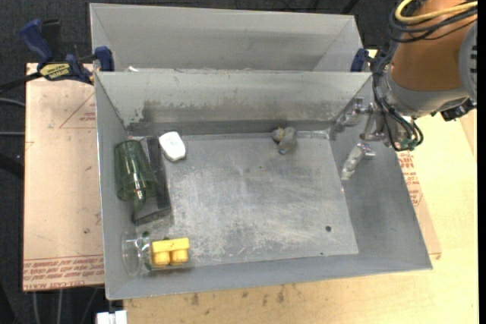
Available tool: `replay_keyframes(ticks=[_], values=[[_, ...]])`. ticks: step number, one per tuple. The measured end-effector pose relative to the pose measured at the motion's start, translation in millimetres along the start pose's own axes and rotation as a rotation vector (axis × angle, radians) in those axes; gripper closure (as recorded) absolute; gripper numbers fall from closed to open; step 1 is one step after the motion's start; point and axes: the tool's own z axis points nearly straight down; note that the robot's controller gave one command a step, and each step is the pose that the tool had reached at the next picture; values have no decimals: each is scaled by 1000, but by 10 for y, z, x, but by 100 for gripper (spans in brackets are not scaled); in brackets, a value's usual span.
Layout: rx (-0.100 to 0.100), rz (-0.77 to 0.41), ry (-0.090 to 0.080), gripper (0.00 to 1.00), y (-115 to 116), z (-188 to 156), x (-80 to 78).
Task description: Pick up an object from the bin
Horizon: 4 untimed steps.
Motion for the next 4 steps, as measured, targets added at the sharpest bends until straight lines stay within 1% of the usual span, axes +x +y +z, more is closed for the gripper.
replay_keyframes(ticks=[1,2,3,4], values=[[0,-95,3,0,507,322,-375],[0,247,4,0,684,489,-466],[3,86,-13,0,776,955,-469],[0,19,6,100,789,1012,-424]])
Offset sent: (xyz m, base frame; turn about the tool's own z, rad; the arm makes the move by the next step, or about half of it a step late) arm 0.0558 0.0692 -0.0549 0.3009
